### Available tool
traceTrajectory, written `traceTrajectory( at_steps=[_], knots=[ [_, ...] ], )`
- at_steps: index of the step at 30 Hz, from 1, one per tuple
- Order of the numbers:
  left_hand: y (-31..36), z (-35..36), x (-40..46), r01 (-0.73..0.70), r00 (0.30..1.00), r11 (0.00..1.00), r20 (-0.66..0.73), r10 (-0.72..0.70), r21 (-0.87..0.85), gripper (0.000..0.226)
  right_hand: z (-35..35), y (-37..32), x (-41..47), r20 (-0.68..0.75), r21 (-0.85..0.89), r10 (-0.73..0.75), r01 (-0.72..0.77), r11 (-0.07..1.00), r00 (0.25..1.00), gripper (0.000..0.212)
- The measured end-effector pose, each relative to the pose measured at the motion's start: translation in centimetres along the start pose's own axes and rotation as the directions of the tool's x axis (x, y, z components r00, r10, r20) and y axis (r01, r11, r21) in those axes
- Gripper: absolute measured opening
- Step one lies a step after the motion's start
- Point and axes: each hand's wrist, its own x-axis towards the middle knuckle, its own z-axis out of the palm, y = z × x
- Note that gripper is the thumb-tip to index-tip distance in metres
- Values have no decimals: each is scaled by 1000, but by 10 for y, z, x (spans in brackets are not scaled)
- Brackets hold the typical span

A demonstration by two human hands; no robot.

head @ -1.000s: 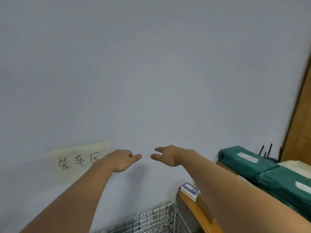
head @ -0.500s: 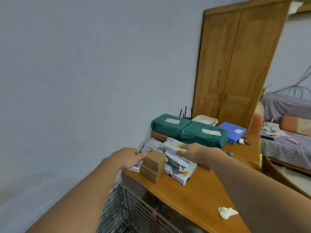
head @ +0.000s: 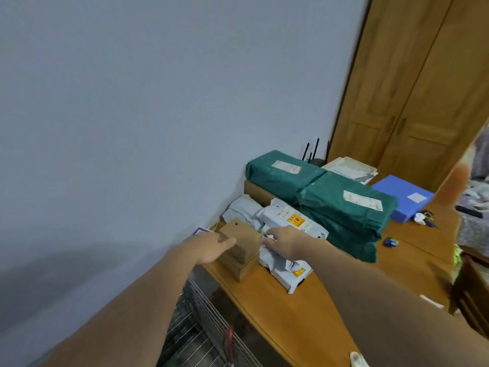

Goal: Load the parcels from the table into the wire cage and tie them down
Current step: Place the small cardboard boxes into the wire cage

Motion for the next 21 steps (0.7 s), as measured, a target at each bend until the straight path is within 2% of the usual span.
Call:
traceTrajectory(
  at_steps=[3,7,9,12,15,18,21],
  knots=[
    [-4,17,40,89,996,993,28,-87,-79,84,9,16,55,20,18,-16,15,1000,1000,54],
    [-1,41,82,256,963,892,14,-271,-372,96,30,31,121,81,99,13,-21,995,997,60],
    [2,51,101,303,936,780,19,-351,-547,104,41,33,149,97,189,33,-51,981,995,60],
    [11,67,124,403,889,569,160,-428,-717,106,58,32,184,121,314,48,-84,946,992,72],
    [18,88,145,494,823,359,292,-488,-791,107,69,35,210,162,425,27,-94,900,986,81],
    [20,111,159,509,787,132,397,-473,-851,108,82,43,226,203,508,7,-111,854,979,84],
    [24,124,168,471,783,9,414,-464,-882,108,100,54,235,253,650,-9,-163,742,967,84]
  ],
)
